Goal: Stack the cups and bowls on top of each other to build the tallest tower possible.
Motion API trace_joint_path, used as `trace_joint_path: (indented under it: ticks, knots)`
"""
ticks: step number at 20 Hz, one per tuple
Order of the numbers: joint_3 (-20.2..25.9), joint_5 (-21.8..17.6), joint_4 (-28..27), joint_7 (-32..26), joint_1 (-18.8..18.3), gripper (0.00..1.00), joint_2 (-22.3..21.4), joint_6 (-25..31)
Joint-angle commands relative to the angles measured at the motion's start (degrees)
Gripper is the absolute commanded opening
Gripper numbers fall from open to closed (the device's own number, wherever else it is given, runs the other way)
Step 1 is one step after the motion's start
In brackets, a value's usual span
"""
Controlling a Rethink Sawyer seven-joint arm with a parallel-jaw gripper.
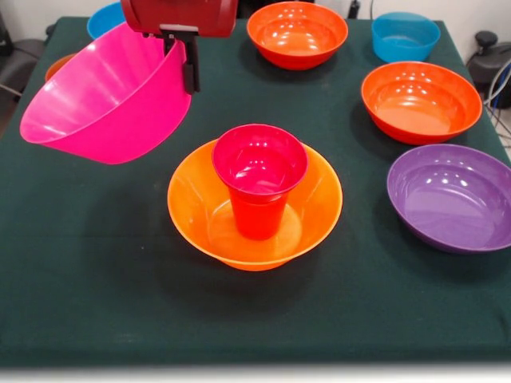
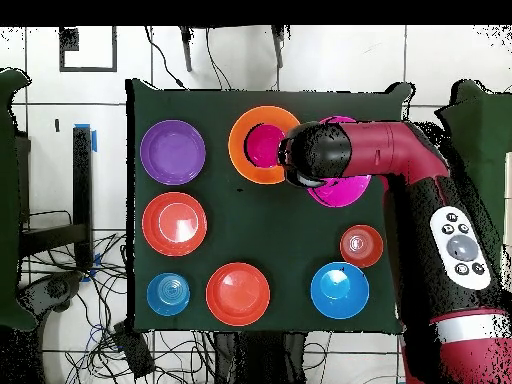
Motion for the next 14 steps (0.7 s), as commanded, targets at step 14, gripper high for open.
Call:
trace_joint_path:
  ticks: [14]
  knots:
    - [-1.9, 1.1, 4.0, -0.8, 3.4, 0.00, -1.6, 3.1]
